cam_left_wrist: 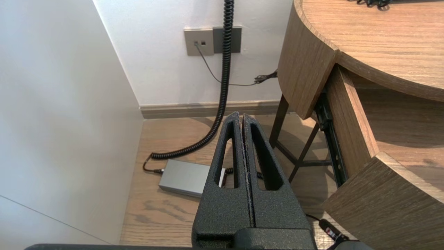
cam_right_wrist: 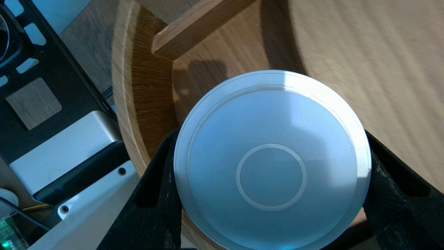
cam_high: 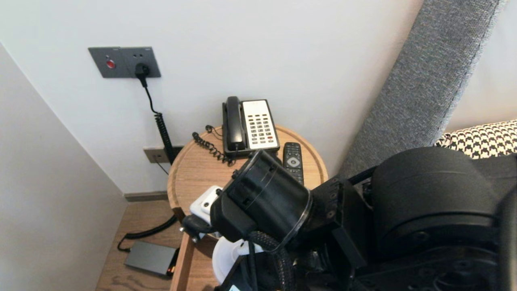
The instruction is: Put the remote controls on the table in the drawer one by one
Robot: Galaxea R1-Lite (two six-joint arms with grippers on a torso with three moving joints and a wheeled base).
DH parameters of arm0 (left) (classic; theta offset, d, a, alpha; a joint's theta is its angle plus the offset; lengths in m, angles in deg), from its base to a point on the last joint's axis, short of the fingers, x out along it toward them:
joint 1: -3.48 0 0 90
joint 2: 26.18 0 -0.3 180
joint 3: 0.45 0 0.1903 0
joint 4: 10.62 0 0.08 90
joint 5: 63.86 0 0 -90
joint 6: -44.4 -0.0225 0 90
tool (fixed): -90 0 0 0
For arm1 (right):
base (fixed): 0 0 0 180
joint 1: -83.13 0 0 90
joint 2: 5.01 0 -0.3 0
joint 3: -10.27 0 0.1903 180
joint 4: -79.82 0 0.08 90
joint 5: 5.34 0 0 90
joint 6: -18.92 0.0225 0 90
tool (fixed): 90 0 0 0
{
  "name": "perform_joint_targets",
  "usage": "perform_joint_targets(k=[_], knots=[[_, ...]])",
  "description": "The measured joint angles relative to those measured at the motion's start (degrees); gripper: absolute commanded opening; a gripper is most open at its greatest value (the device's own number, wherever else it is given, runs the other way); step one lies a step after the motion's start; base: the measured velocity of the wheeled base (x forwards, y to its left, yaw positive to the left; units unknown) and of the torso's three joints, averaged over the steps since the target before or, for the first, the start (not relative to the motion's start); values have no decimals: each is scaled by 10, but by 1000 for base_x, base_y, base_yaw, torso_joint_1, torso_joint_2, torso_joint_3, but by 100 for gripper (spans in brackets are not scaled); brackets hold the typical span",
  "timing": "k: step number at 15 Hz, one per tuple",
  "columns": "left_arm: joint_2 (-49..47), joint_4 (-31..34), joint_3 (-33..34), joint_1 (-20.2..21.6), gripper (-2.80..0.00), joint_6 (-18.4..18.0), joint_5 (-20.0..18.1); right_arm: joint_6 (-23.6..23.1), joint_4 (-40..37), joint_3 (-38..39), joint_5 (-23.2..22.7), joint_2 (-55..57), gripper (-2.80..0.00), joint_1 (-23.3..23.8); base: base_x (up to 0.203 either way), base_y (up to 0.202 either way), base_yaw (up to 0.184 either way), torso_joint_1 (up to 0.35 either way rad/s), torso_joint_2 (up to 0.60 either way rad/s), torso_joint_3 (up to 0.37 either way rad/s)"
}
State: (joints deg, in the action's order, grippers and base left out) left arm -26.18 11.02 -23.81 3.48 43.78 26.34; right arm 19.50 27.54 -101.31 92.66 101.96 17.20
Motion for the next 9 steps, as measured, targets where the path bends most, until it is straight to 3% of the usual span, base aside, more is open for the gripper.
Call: perform_joint_targets(k=[9], knots=[[0, 0, 0, 0, -280, 0, 0, -2, 1, -8, -10, 81, -280, -10, 0, 0, 0, 0, 0, 0]])
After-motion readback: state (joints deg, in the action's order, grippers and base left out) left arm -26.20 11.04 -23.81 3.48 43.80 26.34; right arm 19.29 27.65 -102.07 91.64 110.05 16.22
